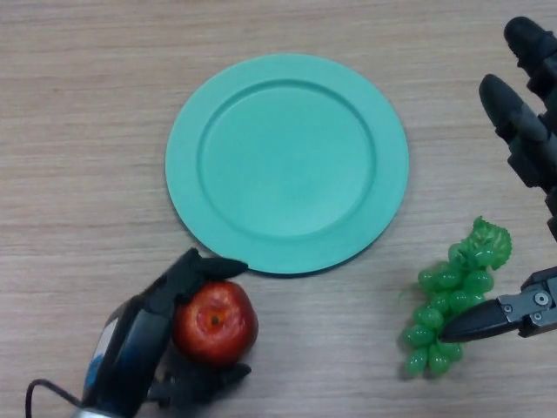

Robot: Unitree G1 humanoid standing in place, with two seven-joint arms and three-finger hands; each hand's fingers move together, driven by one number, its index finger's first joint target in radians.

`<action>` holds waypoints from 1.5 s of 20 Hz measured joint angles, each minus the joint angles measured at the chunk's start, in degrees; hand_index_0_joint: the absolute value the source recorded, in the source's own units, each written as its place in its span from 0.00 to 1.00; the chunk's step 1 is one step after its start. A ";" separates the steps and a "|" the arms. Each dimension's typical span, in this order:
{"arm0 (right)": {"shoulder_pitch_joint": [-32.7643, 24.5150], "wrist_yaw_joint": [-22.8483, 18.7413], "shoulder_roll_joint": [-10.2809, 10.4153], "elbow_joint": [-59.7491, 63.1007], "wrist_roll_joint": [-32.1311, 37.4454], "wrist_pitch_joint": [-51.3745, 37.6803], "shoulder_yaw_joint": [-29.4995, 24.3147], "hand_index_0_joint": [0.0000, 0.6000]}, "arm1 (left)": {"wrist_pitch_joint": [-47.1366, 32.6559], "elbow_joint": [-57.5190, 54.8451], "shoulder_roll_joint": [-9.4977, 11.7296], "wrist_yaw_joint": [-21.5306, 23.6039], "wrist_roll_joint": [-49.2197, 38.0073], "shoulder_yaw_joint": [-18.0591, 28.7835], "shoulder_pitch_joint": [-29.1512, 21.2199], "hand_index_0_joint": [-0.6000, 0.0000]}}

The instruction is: Pick up the red apple and place it on the plate

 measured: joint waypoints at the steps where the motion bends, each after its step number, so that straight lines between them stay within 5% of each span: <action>1: 0.05 -0.01 0.00 -0.02 0.00 0.00 -0.02 0.00 | 0.06 -2.31 0.27 -0.73 0.94 0.02 1.42 0.00; 5: 0.32 -0.15 -0.01 -0.60 0.01 0.00 -1.89 0.00 | 0.48 -11.47 0.35 -1.49 0.66 0.20 1.61 0.00; 10: 0.11 -1.00 -0.02 -2.03 0.03 0.03 -2.25 0.00 | 13.52 -14.03 -1.20 -7.37 -6.70 0.64 -13.93 0.00; 14: -0.01 -1.05 -0.01 -2.93 0.05 0.15 -1.93 0.00 | 16.13 -2.72 -1.69 -9.96 -6.54 0.96 -25.95 0.00; 18: 0.36 -1.05 0.02 -3.30 4.40 0.62 -2.18 0.00 | 18.04 8.61 -1.63 -14.03 -6.71 1.16 -32.00 0.00; 23: 1.01 -0.93 -0.03 -4.18 4.38 1.05 -2.46 0.00 | 13.34 18.79 -1.63 -13.26 -6.52 1.08 -35.67 0.99; 25: 1.07 1.18 -0.20 -5.09 4.45 1.45 -4.33 0.00 | 12.20 21.70 -1.76 -9.46 -7.37 -0.09 -36.98 1.00; 30: 1.65 3.89 -0.35 -4.89 4.35 1.46 -5.33 0.00 | 27.49 10.50 -1.98 -9.43 -11.48 -2.02 -34.52 1.00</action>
